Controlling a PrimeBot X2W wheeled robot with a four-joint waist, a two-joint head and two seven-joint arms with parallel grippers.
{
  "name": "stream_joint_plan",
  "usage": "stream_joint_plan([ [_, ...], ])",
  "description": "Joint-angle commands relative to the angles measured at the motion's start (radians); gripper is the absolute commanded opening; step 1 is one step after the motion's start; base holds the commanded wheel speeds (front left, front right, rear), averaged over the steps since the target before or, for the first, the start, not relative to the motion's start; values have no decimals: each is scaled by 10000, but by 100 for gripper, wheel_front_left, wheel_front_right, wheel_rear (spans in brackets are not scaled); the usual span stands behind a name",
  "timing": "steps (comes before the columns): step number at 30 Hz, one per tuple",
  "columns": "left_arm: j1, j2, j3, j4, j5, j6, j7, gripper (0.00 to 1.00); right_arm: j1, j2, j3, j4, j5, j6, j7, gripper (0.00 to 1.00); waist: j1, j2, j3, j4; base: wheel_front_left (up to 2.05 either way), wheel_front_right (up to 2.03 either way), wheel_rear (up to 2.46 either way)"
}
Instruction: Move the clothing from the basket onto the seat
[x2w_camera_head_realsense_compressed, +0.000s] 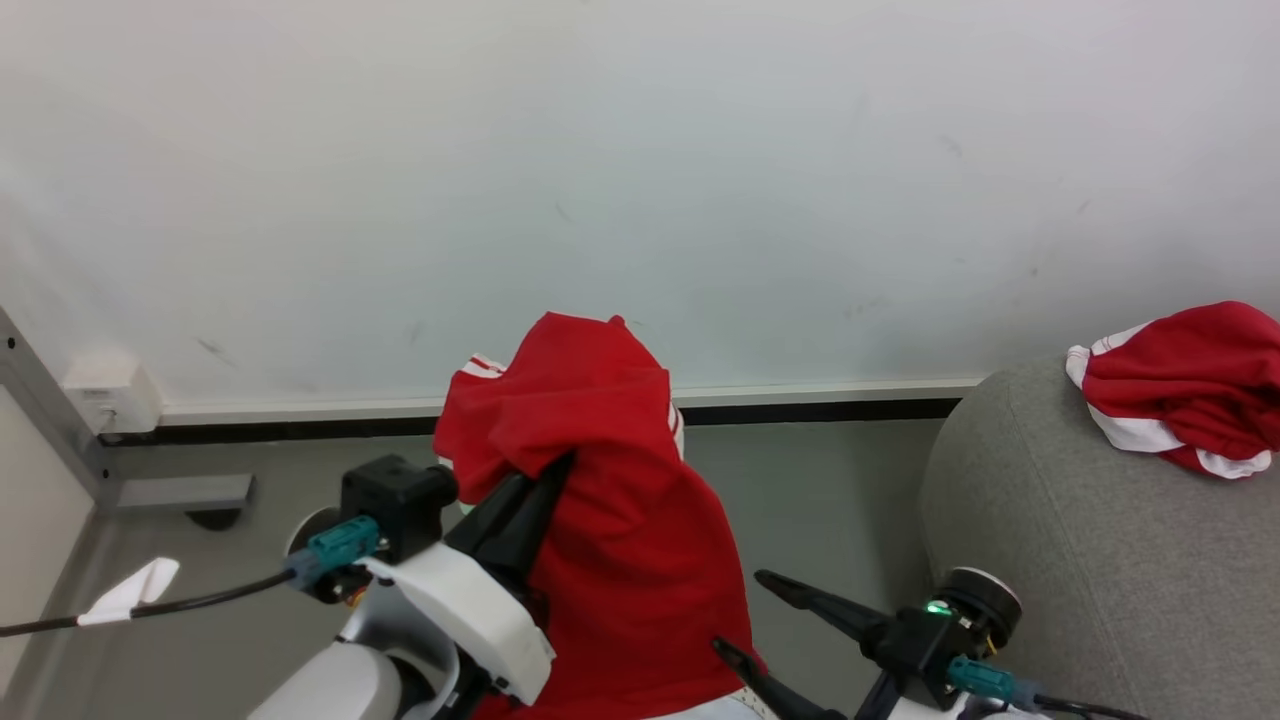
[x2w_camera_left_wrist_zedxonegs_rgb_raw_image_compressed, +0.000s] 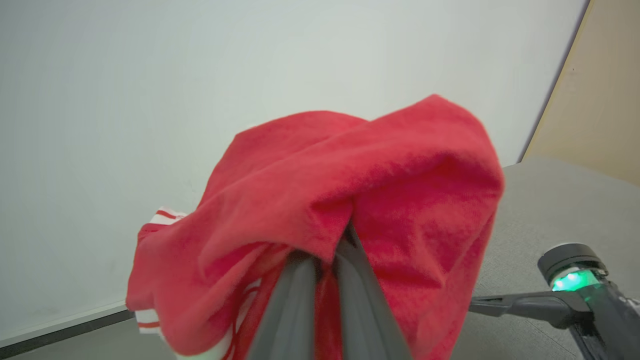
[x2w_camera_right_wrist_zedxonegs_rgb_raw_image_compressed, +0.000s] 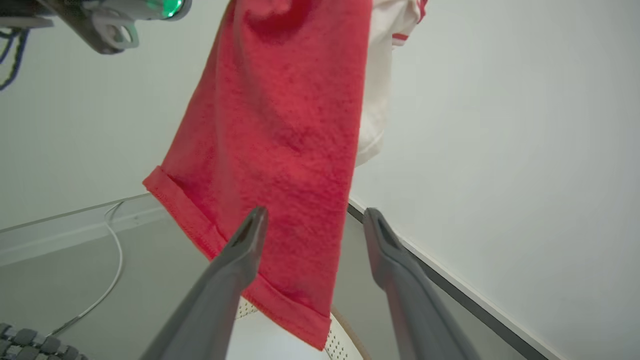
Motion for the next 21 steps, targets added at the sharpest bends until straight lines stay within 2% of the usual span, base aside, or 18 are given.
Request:
stream_joint_plan([
  [1, -120, -70, -17, 20, 125, -47, 0, 0, -370, 20, 362, 182, 292, -26, -47, 100, 0, 0, -17, 91, 0, 0, 0],
  [4, -195, -181, -220, 64, 153, -126, 80, 0, -1138, 188, 1377, 599, 981, -26, -113, 100, 0, 0, -37, 219, 0, 0, 0],
  [7, -267, -285, -362, 102, 167, -208, 146, 0, -1769, 444, 1976, 977, 1527, -26, -158, 100, 0, 0, -59, 328, 0, 0, 0],
  [15, -357, -559, -629, 188, 57, -293, 202, 0, -2307, 1407, 2405, 1493, 2664, -26, -200, 100, 0, 0, -100, 558, 0, 0, 0],
  [16, -369, -582, -641, 209, 38, -302, 195, 0, -2294, 1469, 2417, 1565, 2739, -26, -201, 93, 0, 0, -103, 575, 0, 0, 0],
  [17, -382, -605, -649, 230, 22, -306, 189, 0, -2306, 1525, 2416, 1646, 2775, -26, -202, 32, 0, 0, -101, 592, 0, 0, 0],
  [18, -400, -634, -658, 252, 12, -315, 182, 0, -2236, 1628, 2424, 1687, 2923, -26, -203, 0, 0, 0, -98, 613, 0, 0, 0],
  [21, -389, -647, -647, 349, -26, -267, 160, 0, -2142, 1774, 2429, 1699, 3218, -26, -203, 0, 0, 0, -89, 646, 0, 0, 0],
])
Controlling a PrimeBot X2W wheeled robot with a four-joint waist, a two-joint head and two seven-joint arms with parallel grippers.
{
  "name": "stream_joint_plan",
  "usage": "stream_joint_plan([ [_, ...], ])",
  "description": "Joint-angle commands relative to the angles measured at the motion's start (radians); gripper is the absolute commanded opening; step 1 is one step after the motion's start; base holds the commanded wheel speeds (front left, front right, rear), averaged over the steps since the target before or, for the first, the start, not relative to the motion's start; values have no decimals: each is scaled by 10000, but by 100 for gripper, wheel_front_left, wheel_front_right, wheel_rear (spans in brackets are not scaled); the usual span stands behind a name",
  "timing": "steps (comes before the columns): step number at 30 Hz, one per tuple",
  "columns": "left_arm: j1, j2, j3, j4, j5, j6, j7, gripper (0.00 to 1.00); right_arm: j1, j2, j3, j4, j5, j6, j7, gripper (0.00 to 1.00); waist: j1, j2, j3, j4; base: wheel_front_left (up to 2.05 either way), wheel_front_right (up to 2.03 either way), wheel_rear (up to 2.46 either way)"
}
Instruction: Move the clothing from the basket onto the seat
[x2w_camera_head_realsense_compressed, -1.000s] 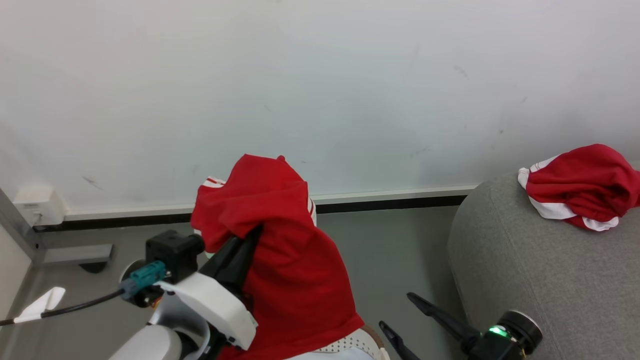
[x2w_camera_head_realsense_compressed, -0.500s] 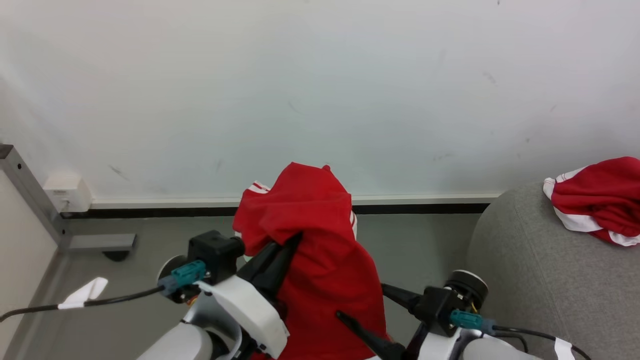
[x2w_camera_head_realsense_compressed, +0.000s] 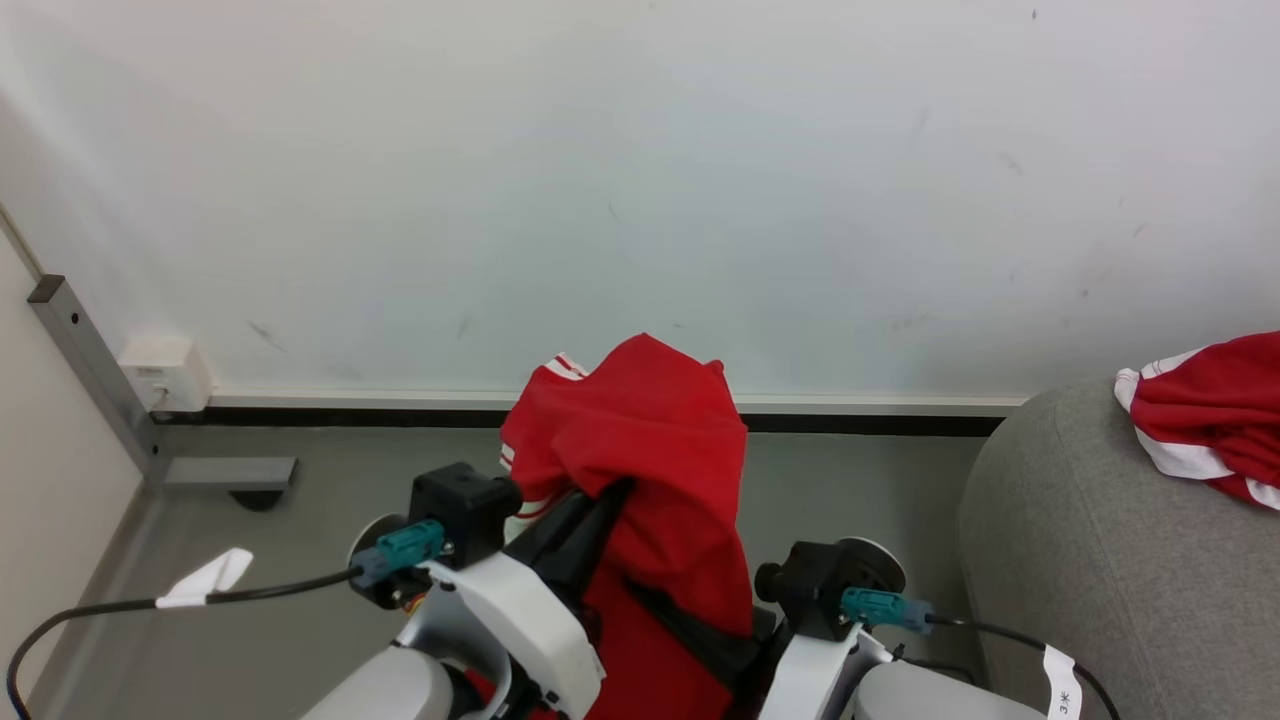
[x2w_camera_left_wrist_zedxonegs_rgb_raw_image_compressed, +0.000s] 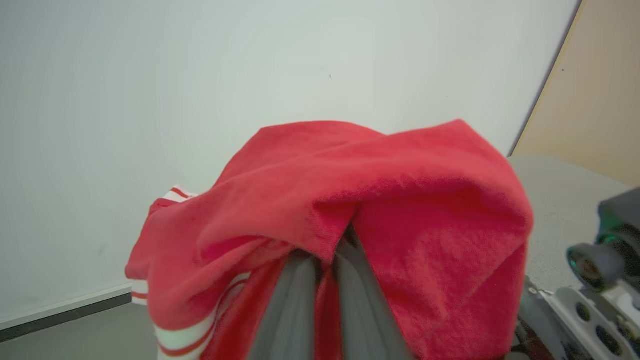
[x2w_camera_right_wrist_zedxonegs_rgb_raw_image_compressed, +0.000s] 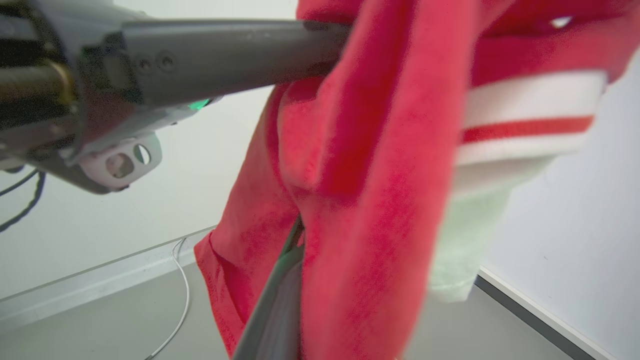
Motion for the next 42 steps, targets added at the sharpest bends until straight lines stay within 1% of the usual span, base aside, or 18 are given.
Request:
stream_joint_plan([
  [1, -71, 25, 49, 71, -42, 19, -67, 0, 113, -1, -79, -2, 206, -26, -29, 0, -1, -1, 11, 4, 0, 0, 0],
  [3, -27, 65, 74, 136, -42, 62, -83, 0, 152, -52, -309, -45, 236, -26, -29, 0, -1, -1, 25, -10, 0, 0, 0],
  [6, 60, 119, 102, 197, -48, 109, -146, 17, 277, -134, -603, -170, 258, -26, -30, 0, -1, -1, 40, -64, 0, 0, 0],
  [7, 91, 136, 107, 222, -51, 123, -166, 24, 318, -171, -711, -210, 253, -26, -30, 0, -1, -1, 42, -89, 0, 0, 0],
  [9, 132, 168, 112, 268, -35, 134, -165, 50, 375, -276, -925, -282, 200, -26, -30, 0, -1, -1, 42, -144, 0, 0, 0],
  [10, 138, 162, 115, 280, -26, 145, -193, 84, 392, -326, -1067, -345, 133, -26, -30, 0, -1, -1, 48, -163, 0, 0, 0],
  [11, 145, 155, 115, 292, -18, 170, -222, 100, 459, -378, -1247, -438, 149, -26, -31, 0, -1, -1, 55, -182, 0, 0, 0],
  [15, 214, 171, 85, 330, 4, 217, -259, 100, 697, -672, -1863, -712, 1, -26, -31, 0, -1, -1, 72, -343, 0, 0, 0],
  [19, 297, 119, -5, 353, 30, 206, -314, 100, 981, -944, -2797, -909, -301, -26, -31, 0, -1, -1, 100, -575, 0, 0, 0],
  [27, 560, -83, -419, 396, 130, 142, -440, 100, 1568, -1632, -4410, -1649, -726, -26, -32, 0, -1, -1, 244, -1376, 0, 0, 0],
  [33, 612, -366, -679, 439, 165, 26, -702, 100, 1978, -2198, -5403, -2194, -1085, -26, -32, 0, -1, -1, 379, -2005, 0, 0, 0],
  [42, 535, -583, -892, 489, 253, -65, -871, 100, 2700, -2594, -6724, -2673, -1523, -26, -30, 0, -1, -1, 558, -2796, 0, 0, 0],
])
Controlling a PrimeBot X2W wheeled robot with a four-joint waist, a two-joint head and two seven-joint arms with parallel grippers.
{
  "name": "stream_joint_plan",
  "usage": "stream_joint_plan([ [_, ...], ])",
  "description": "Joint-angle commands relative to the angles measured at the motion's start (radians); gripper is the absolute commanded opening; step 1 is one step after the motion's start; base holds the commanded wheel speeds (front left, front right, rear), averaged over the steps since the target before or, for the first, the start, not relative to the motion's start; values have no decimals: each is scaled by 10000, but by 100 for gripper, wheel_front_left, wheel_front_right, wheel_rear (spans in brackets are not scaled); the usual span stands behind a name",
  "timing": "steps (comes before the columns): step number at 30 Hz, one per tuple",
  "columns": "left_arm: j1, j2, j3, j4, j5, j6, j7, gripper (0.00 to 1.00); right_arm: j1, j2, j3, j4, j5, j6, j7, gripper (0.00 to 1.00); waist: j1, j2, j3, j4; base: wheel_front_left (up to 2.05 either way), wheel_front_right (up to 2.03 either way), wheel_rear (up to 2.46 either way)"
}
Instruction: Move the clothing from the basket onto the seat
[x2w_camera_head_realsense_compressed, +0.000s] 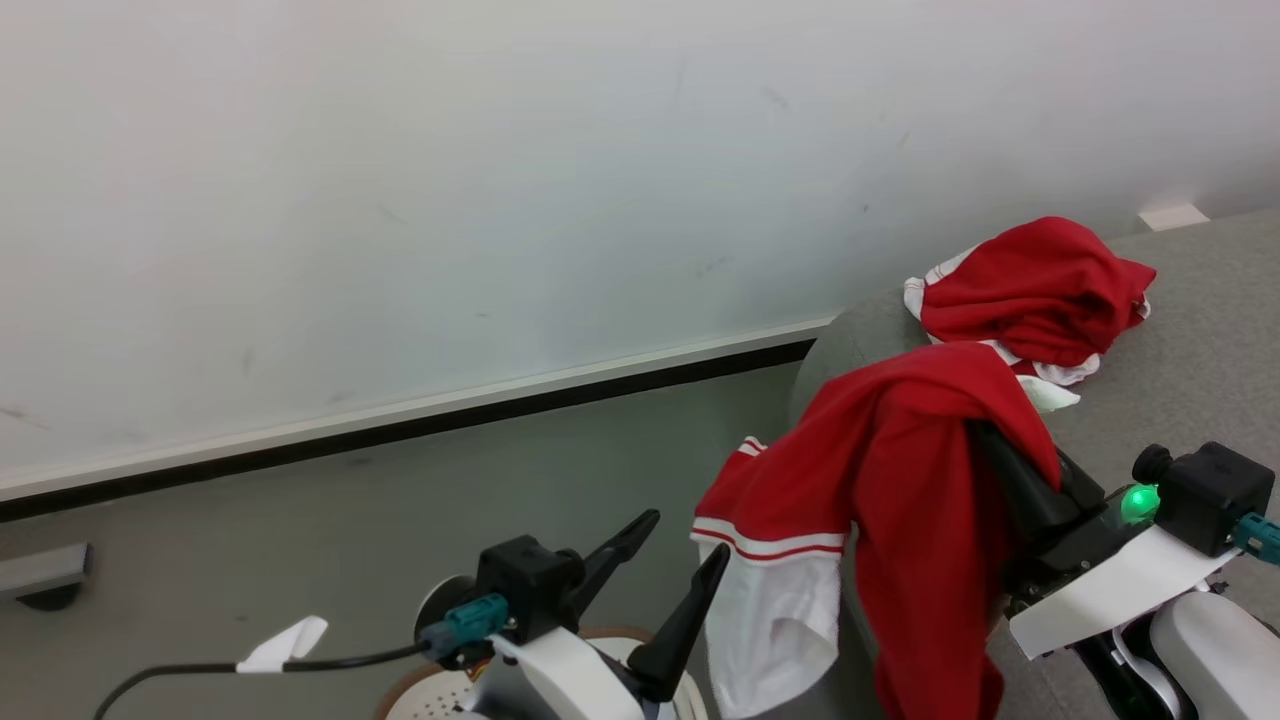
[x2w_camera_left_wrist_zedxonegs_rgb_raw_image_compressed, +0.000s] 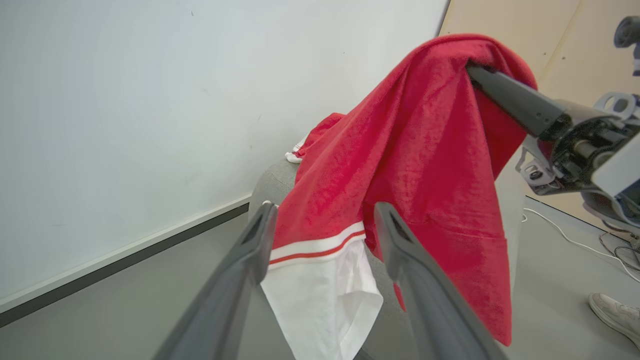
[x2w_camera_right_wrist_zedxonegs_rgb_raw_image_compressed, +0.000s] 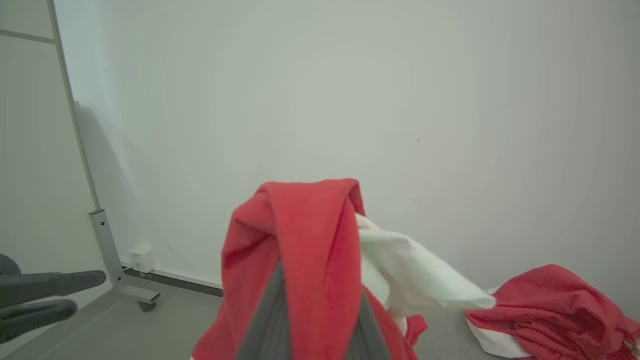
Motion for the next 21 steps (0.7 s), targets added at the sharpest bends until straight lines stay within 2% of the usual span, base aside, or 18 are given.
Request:
stream_joint_plan([
  [1, 20, -6, -4, -6, 141, -34, -51, 100, 232, -112, -176, -116, -101, -26, -30, 0, -1, -1, 91, -212, 0, 0, 0],
  [10, -62, 19, -106, -123, 233, -7, -72, 100, 527, -107, -728, -424, -286, -26, -30, 0, -1, -1, 299, -520, 0, 0, 0],
  [14, -197, 87, -169, -265, 292, -53, -8, 100, 394, 9, -1302, -462, -511, -26, -31, 0, -1, -1, 600, -522, 0, 0, 0],
  [21, -1234, 500, -36, -736, 700, -370, 139, 100, -950, 722, -3270, -311, -1824, -26, -17, 0, -1, -1, 2544, -149, 0, 0, 0],
])
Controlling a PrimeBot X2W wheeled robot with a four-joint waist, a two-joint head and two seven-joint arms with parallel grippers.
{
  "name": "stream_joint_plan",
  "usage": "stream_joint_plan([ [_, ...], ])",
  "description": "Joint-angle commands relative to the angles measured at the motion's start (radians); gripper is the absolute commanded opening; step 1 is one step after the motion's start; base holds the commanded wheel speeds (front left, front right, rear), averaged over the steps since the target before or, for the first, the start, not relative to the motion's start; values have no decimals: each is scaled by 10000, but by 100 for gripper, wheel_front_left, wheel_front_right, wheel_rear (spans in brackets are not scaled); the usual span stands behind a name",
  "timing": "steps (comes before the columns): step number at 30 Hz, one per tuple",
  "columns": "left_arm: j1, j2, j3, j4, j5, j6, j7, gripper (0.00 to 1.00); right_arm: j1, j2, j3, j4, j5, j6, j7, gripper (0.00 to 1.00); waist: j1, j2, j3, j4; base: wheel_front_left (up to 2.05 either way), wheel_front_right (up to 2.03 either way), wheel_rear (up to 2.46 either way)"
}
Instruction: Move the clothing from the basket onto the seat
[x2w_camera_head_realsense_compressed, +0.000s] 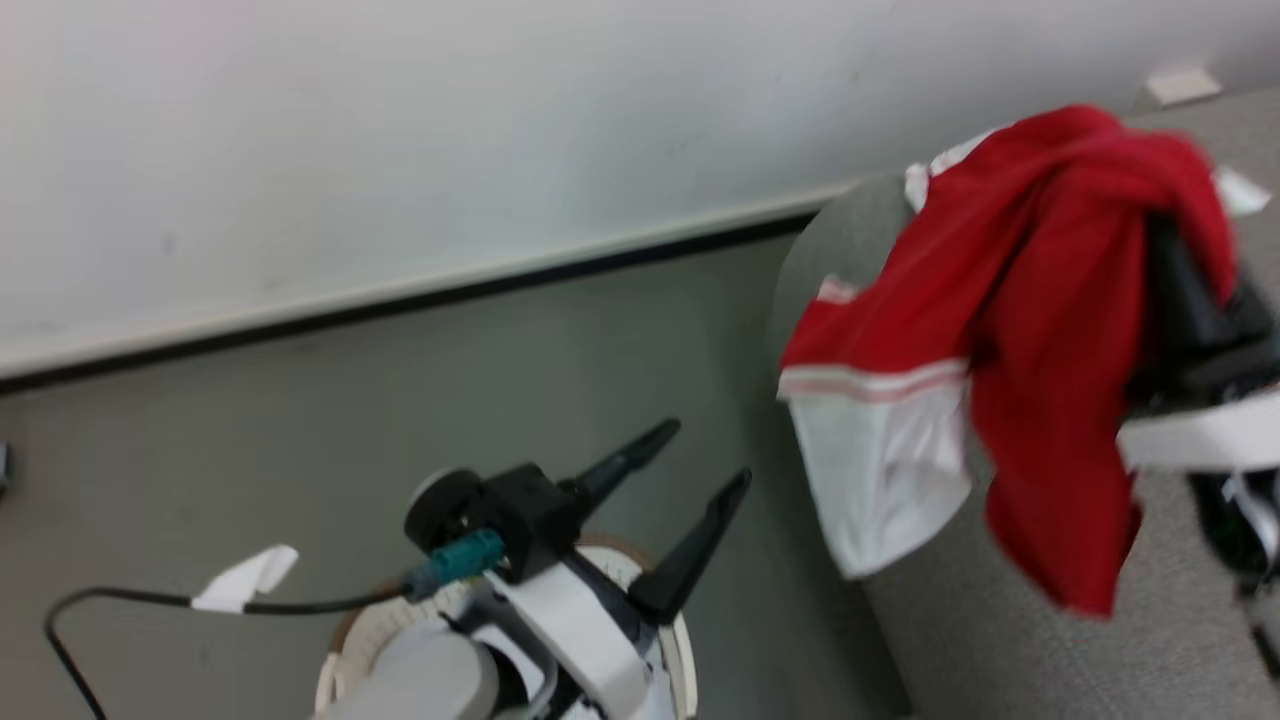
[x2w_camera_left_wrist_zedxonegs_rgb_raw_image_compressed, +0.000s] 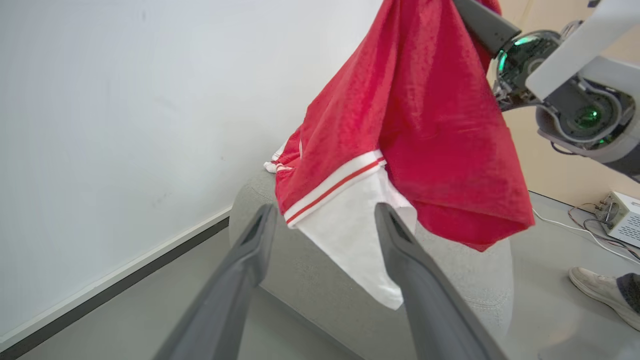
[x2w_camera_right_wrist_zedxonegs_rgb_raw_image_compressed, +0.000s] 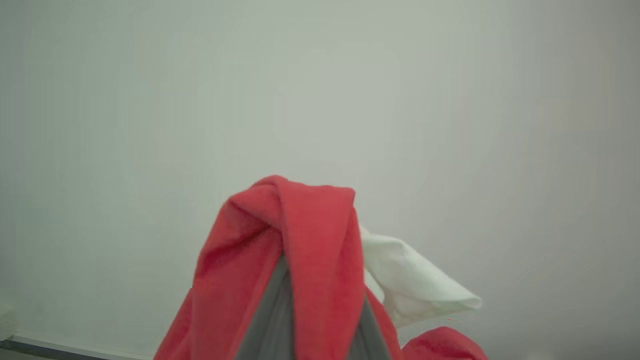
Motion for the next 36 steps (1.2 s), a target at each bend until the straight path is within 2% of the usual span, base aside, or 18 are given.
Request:
stream_joint_plan([
  [1, -310, 124, 70, -88, 160, -96, 31, 100, -455, 93, -344, 121, -237, -26, 0, 0, -1, -1, 1214, 333, 0, 0, 0],
  [5, -1219, 387, 358, -424, 336, -414, -18, 100, -2277, 692, -2025, 466, -1193, -26, 335, 0, -1, -1, 2801, 706, 0, 0, 0],
  [9, -1994, 575, 625, -645, 348, -737, -55, 100, -4192, 1013, -3977, 604, -2198, -26, 932, 0, -1, -1, 4160, 1027, 0, 0, 0],
  [15, -2606, 747, 835, -546, 408, -1076, -298, 100, -5971, 936, -6861, 761, -3701, -26, 1642, 0, -1, -1, 5202, 1290, 0, 0, 0],
  [20, -2672, 663, 752, -418, 332, -1198, -437, 100, -5906, 735, -8959, 1343, -4980, -26, 2028, 0, -1, -1, 5469, 1341, 0, 0, 0],
  [23, -2628, 617, 719, -421, 252, -1232, -501, 100, -5530, 1132, -10556, 1714, -5698, -26, 1875, 0, -1, -1, 5566, 1367, 0, 0, 0],
  [28, -2461, 667, 670, -308, 204, -1229, -596, 100, -4755, 1693, -12444, 2539, -6869, -26, 1543, 0, -1, -1, 5562, 1416, 0, 0, 0],
  [30, -2374, 685, 675, -268, 149, -1212, -624, 100, -4581, 1871, -12977, 2851, -7162, -26, 1361, 23, -1, -1, 5467, 1432, 0, 0, 0],
  [31, -2329, 688, 684, -243, 107, -1180, -662, 100, -4500, 1950, -13132, 3004, -7314, -26, 1274, 38, -1, -1, 5399, 1434, 0, 0, 0],
  [33, -2245, 705, 711, -187, 66, -1142, -694, 100, -4356, 2082, -13216, 3274, -7486, -26, 1133, 100, -1, -1, 5209, 1425, 0, 0, 0],
  [36, -2073, 739, 758, -24, 32, -1036, -809, 100, -4045, 2137, -12887, 3603, -7731, -26, 944, 100, -1, -1, 4879, 1379, 0, 0, 0],
])
